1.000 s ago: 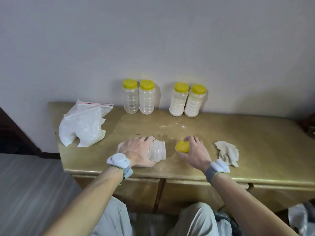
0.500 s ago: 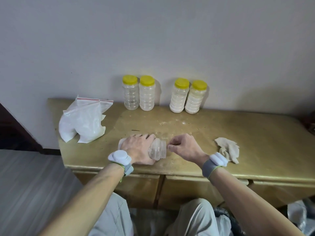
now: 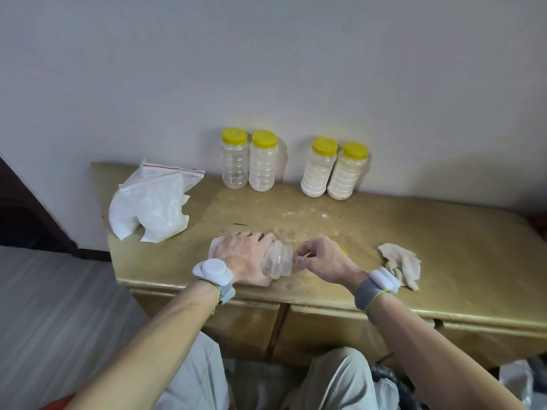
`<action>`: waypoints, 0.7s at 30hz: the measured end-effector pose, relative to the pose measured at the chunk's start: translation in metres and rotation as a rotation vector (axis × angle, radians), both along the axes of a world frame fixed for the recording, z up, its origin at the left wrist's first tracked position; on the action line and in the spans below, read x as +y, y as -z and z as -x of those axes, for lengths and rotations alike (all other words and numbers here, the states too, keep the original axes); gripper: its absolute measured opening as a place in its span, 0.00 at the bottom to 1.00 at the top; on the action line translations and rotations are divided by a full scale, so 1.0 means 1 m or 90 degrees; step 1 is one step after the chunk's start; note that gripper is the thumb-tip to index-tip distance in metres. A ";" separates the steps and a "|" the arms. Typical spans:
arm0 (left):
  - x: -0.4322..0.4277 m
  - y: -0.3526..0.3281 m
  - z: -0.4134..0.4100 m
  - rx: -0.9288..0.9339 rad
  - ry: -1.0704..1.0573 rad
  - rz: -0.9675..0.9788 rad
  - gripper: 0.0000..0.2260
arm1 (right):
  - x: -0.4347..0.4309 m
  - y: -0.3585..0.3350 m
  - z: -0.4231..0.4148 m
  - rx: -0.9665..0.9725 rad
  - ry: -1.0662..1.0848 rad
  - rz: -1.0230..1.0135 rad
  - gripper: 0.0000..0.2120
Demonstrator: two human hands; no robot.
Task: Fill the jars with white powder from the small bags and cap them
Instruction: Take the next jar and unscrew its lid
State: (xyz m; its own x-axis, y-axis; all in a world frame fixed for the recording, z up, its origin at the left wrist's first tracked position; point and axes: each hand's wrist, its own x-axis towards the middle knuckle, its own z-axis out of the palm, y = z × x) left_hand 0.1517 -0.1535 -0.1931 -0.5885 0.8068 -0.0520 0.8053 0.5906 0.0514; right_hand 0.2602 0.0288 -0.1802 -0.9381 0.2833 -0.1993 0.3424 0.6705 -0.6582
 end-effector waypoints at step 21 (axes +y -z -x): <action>0.002 0.000 -0.002 0.008 -0.018 0.001 0.31 | -0.005 -0.008 0.001 -0.021 -0.030 -0.075 0.06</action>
State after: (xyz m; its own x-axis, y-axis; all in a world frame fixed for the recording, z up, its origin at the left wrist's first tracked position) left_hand 0.1533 -0.1518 -0.1933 -0.6119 0.7896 -0.0463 0.7886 0.6136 0.0405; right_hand 0.2591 0.0237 -0.1724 -0.9444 0.2624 -0.1980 0.3287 0.7581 -0.5632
